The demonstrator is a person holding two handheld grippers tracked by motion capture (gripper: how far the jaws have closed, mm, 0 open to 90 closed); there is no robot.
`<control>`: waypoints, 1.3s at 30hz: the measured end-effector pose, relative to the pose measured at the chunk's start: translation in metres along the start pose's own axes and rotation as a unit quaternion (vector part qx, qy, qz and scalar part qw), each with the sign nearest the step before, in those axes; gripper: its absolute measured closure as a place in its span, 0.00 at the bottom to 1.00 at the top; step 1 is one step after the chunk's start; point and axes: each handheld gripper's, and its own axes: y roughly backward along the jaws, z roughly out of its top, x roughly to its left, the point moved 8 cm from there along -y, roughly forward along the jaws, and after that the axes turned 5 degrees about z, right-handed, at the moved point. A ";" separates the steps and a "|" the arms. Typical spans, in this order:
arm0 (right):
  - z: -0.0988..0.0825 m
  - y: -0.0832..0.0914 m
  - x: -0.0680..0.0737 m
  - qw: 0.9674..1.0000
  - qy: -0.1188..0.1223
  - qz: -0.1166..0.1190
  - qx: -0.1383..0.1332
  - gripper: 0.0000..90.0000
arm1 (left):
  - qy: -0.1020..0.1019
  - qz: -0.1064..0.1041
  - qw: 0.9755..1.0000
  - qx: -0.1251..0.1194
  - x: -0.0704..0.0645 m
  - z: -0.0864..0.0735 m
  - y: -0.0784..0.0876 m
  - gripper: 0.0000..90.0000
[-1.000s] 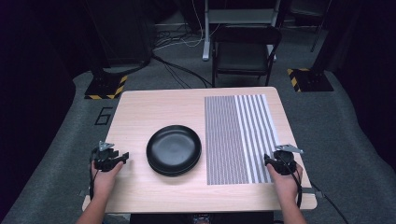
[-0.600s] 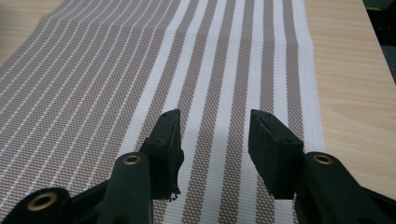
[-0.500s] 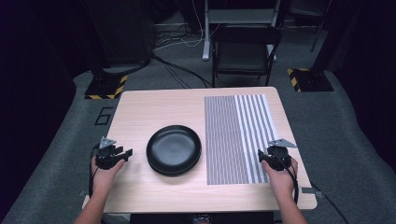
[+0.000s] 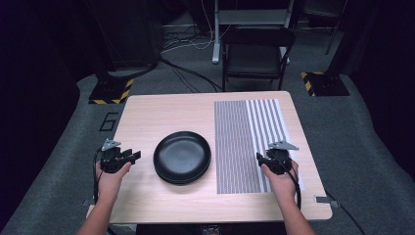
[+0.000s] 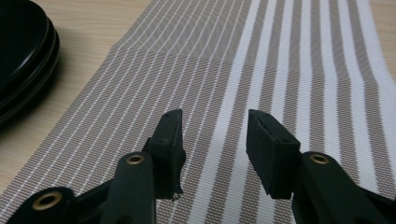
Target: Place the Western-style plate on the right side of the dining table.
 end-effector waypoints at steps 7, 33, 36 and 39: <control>0.006 -0.009 0.017 1.000 -0.004 0.026 0.002 0.64 | 0.008 -0.012 1.000 -0.003 -0.003 0.004 0.002 0.62; 0.030 -0.048 0.081 0.995 -0.010 0.101 0.008 0.66 | 0.079 -0.100 0.991 0.032 -0.024 0.004 -0.013 0.72; 0.032 -0.052 0.086 0.994 -0.010 0.105 0.009 0.66 | 0.096 -0.110 0.989 0.039 -0.027 0.002 -0.017 0.74; 0.034 -0.055 0.092 0.994 -0.013 0.110 0.009 0.65 | 0.107 -0.117 0.986 0.049 -0.030 0.000 -0.021 0.76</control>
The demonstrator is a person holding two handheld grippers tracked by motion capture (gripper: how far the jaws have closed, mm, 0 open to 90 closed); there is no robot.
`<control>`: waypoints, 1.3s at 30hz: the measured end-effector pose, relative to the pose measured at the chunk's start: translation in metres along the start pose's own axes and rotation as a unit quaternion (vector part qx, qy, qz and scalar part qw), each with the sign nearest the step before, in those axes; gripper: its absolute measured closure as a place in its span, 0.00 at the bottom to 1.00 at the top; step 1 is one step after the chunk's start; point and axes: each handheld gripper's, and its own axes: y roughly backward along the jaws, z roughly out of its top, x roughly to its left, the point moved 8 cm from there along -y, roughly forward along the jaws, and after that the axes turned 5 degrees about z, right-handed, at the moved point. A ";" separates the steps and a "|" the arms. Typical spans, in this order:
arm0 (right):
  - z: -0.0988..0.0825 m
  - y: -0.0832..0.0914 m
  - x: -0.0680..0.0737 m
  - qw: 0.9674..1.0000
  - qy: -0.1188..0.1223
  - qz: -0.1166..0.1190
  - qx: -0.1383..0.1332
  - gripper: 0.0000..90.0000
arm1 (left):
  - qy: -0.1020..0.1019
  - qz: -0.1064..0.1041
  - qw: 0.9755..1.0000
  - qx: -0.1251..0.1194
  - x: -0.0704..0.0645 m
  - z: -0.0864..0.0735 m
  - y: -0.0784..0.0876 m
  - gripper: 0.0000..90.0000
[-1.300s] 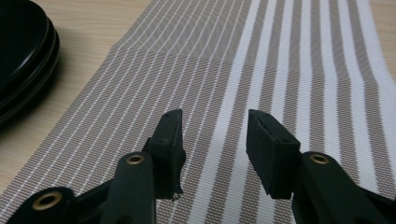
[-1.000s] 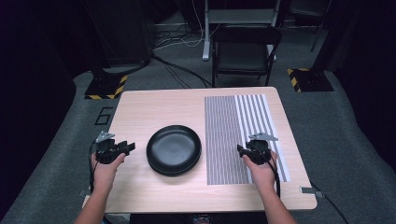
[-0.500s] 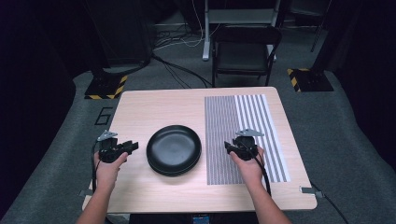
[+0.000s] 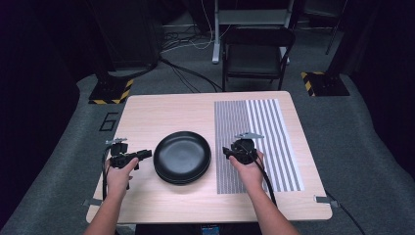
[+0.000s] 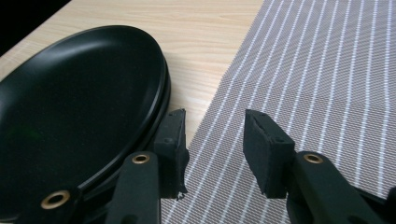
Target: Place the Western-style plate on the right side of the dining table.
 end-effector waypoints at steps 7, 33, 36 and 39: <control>0.000 -0.008 0.008 1.000 -0.003 0.008 0.005 0.65 | 0.013 -0.008 1.000 0.014 0.001 -0.005 -0.006 0.80; -0.004 -0.025 0.020 0.996 -0.059 0.069 0.008 0.73 | 0.040 -0.012 0.999 0.021 0.000 -0.016 -0.016 0.89; -0.006 -0.028 0.024 0.994 -0.068 0.079 0.020 0.75 | 0.032 -0.008 0.999 0.018 -0.001 -0.016 -0.016 0.89; -0.007 -0.033 0.028 0.993 -0.076 0.091 0.025 0.77 | 0.022 -0.013 0.999 0.023 -0.005 -0.018 -0.016 0.90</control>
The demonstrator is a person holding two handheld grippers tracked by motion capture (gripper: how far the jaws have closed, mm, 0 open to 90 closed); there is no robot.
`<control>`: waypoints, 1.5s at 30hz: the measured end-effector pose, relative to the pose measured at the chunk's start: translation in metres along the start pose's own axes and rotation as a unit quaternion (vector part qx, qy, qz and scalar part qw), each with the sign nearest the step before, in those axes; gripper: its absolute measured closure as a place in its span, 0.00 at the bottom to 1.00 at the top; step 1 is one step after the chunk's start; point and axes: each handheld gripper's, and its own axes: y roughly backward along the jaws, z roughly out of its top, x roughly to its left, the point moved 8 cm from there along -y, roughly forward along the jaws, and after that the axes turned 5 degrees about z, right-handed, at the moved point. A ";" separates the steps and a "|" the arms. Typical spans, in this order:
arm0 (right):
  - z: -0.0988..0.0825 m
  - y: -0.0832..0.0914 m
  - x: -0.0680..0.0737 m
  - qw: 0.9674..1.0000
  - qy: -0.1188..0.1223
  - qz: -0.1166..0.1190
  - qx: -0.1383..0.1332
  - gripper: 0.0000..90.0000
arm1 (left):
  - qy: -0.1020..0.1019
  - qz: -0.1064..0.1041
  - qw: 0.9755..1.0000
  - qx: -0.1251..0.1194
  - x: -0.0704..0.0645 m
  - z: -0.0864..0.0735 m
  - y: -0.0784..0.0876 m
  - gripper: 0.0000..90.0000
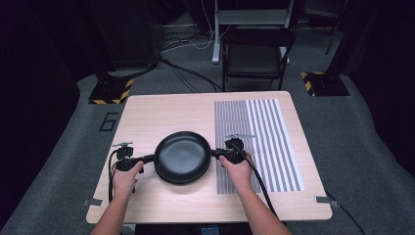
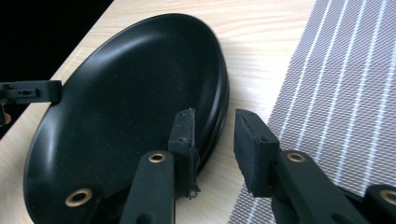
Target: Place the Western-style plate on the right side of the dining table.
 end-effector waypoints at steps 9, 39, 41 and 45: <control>-0.005 -0.006 0.002 0.999 -0.025 0.015 0.016 0.82 | -0.002 0.003 1.000 -0.003 -0.002 -0.001 -0.001 0.90; 0.000 -0.004 -0.006 0.990 -0.136 0.032 -0.002 0.91 | 0.042 -0.003 0.999 -0.010 -0.004 0.001 -0.008 0.92; 0.002 -0.002 -0.008 0.990 -0.138 0.032 -0.006 0.91 | 0.048 -0.007 0.999 -0.007 -0.006 0.001 -0.011 0.91; 0.007 0.000 -0.012 0.988 -0.146 0.035 -0.016 0.92 | 0.057 -0.012 0.998 -0.006 -0.008 0.001 -0.017 0.89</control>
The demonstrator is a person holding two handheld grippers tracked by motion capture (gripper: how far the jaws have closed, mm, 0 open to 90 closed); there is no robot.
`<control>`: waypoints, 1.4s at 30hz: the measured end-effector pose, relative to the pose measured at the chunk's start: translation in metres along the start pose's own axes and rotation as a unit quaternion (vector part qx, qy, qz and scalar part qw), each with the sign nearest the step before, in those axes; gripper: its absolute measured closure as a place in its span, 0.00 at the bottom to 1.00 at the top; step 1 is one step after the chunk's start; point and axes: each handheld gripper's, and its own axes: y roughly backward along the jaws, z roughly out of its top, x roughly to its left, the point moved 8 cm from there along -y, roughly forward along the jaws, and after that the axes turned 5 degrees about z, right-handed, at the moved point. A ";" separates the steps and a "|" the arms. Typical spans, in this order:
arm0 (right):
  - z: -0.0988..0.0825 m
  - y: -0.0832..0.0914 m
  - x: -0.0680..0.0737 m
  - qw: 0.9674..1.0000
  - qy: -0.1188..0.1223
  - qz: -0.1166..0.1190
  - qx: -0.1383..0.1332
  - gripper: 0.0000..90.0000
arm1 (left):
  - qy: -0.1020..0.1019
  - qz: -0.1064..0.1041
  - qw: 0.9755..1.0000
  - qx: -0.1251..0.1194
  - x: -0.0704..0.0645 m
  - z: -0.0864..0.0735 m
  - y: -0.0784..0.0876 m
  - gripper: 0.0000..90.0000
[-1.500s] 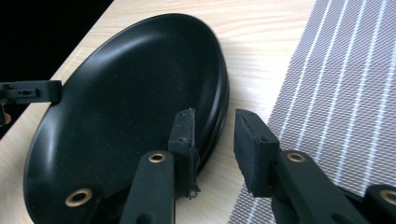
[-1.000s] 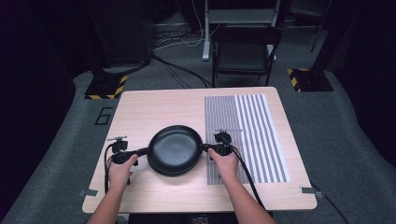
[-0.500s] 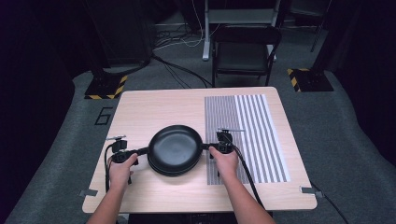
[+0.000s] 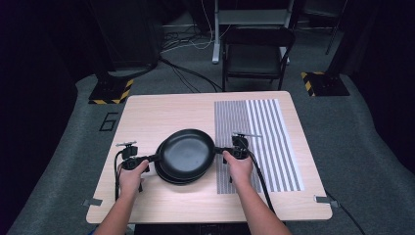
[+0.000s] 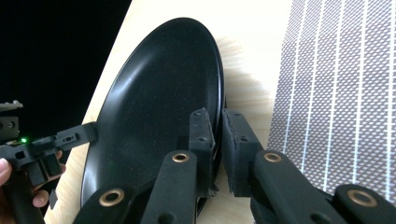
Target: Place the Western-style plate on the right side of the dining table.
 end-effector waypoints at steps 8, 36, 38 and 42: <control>0.001 0.000 0.000 1.000 0.015 -0.012 -0.014 0.91 | 0.023 0.002 1.000 -0.009 -0.002 -0.003 -0.002 0.89; -0.033 0.009 0.011 1.000 0.000 -0.014 -0.003 0.83 | 0.026 0.022 0.998 -0.049 -0.006 -0.013 0.001 0.88; -0.034 0.006 0.011 1.000 -0.006 -0.016 -0.002 0.83 | 0.028 0.029 0.998 -0.056 -0.007 -0.014 0.001 0.88; -0.036 -0.002 0.011 1.000 -0.005 -0.023 0.010 0.82 | 0.032 0.035 0.997 -0.059 -0.008 -0.015 0.001 0.88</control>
